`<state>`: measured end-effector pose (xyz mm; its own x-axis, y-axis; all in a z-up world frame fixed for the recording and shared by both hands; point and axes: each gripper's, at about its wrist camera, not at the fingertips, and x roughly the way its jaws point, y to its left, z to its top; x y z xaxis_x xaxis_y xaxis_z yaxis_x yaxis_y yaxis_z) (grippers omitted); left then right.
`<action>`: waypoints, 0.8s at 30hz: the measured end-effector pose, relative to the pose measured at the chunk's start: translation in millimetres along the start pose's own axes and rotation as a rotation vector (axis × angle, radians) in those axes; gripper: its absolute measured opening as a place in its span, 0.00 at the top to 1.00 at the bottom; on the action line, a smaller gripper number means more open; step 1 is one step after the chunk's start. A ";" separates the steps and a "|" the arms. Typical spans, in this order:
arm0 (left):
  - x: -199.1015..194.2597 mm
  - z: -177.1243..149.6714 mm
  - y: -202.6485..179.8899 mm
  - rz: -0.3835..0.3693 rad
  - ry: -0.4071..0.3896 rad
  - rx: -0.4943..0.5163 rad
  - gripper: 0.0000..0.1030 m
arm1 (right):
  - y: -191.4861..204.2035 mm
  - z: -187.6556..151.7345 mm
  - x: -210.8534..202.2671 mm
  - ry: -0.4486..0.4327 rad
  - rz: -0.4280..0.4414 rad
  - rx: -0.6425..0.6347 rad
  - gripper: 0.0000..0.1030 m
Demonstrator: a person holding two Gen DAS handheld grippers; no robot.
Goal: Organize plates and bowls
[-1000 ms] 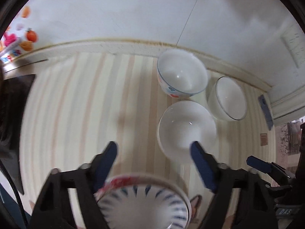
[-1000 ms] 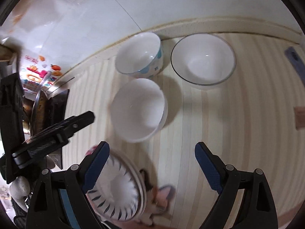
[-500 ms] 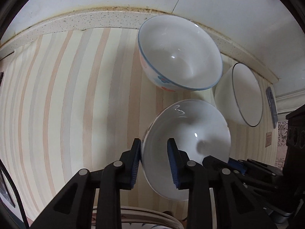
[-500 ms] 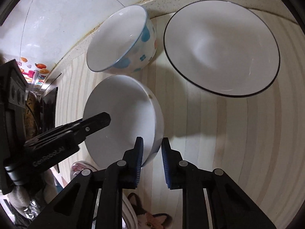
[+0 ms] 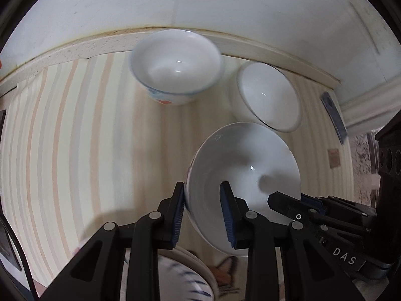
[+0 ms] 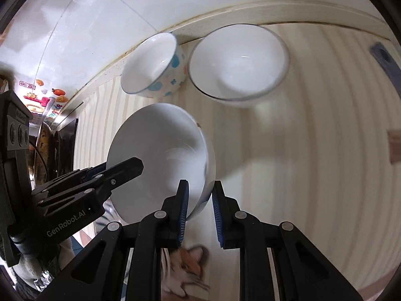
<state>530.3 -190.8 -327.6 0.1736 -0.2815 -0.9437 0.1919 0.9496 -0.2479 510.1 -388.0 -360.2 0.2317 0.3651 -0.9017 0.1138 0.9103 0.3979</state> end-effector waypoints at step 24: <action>34.8 -109.6 -110.9 -0.023 0.066 0.254 0.75 | -110.2 -134.6 -45.9 -0.042 -0.126 0.187 0.80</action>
<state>409.3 -290.7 -356.9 0.1046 -0.2856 -0.9526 0.4327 0.8755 -0.2149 356.9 -478.8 -385.5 0.2438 0.2388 -0.9400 0.3204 0.8950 0.3104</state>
